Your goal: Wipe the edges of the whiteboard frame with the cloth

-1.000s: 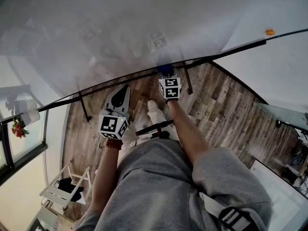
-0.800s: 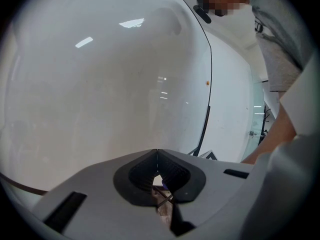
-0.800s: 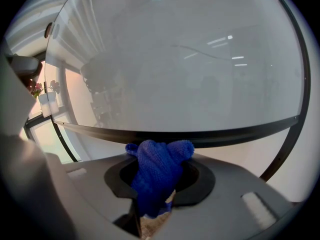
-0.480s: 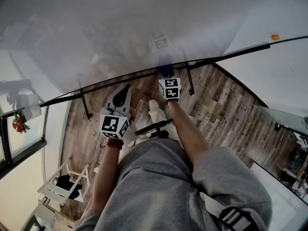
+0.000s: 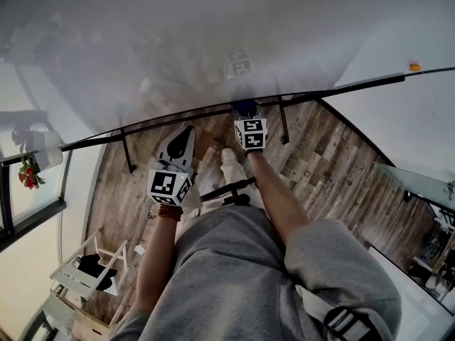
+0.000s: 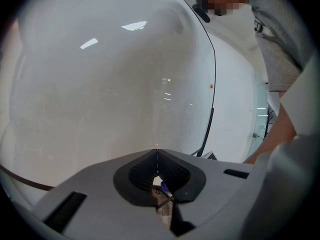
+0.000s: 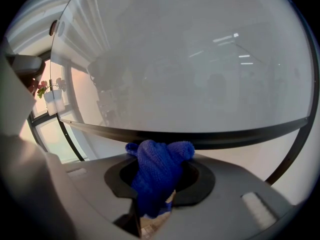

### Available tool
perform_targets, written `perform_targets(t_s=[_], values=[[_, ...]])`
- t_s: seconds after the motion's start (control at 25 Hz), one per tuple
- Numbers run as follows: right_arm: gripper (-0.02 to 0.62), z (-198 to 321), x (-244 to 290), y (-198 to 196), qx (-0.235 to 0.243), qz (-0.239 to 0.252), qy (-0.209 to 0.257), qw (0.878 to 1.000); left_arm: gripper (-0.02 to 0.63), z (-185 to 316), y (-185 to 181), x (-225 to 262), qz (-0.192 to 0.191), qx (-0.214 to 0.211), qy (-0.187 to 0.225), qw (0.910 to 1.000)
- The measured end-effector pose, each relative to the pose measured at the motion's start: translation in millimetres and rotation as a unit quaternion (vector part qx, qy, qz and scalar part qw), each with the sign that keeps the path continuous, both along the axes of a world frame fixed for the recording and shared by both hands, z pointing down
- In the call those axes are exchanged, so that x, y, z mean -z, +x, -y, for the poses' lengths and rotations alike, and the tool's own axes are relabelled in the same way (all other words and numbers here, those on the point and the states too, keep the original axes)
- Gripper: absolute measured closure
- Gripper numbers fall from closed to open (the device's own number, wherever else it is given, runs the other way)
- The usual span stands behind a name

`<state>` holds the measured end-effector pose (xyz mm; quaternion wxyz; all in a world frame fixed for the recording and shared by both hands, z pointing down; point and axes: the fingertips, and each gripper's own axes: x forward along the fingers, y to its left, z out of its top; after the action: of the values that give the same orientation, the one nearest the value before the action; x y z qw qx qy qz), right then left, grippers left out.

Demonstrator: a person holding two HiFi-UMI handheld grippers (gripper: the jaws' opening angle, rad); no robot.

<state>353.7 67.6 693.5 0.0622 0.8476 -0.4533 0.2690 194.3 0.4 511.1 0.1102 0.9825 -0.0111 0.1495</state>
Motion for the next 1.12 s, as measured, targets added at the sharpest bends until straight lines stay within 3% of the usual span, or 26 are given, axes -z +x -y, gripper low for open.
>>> perform_targets(t_s=[0.8,1.12], values=[[0.463,33.7,-4.5,-37.1,0.014,0.033,-0.014,0.999,0.597,42.2,-39.5,-3.7,-0.001,0.029,-0.022,0.9993],[0.463,52.2,-1.5,-43.3,0.011,0.031,-0.011,0.999,0.597,57.1,-48.0,-4.2,0.002,0.019,-0.025,0.9995]])
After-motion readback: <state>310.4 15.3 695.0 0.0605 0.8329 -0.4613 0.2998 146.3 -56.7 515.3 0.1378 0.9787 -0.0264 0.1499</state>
